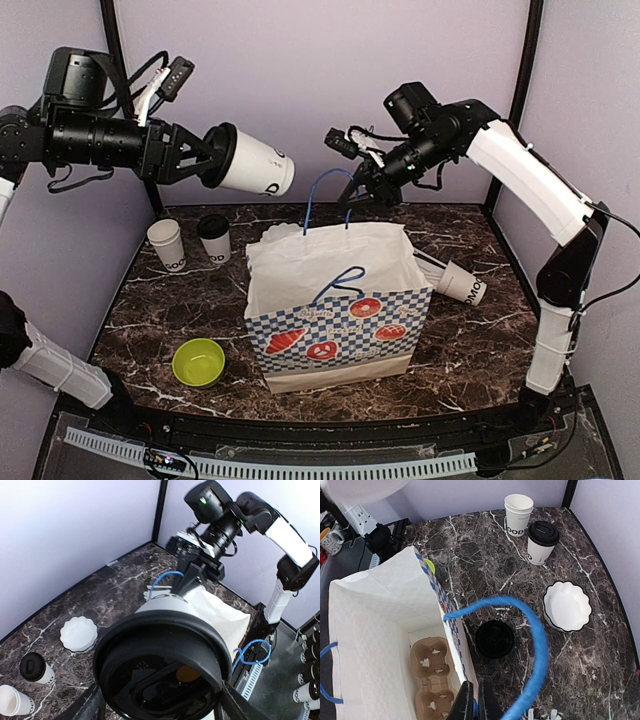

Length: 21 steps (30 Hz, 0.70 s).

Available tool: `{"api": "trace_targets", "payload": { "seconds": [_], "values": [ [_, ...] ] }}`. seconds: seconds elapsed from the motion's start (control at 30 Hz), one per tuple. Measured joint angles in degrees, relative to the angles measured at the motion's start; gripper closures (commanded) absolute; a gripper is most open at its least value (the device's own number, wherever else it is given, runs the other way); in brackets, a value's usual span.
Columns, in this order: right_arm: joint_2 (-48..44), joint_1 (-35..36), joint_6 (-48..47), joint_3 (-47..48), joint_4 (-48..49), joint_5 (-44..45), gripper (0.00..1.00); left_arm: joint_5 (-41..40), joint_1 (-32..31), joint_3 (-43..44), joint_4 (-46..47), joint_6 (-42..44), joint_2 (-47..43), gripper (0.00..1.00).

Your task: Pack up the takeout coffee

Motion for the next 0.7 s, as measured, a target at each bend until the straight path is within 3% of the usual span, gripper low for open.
{"api": "trace_targets", "payload": {
  "seconds": [0.23, 0.7],
  "values": [
    [-0.9, 0.0, 0.9, -0.9, 3.9, 1.0, 1.0, 1.2, -8.0, -1.3, -2.5, 0.6, 4.7, 0.56],
    [-11.2, 1.1, 0.7, -12.0, 5.7, -4.5, 1.0, -4.0, -19.5, -1.6, -7.3, 1.3, 12.7, 0.58]
  ]
}}
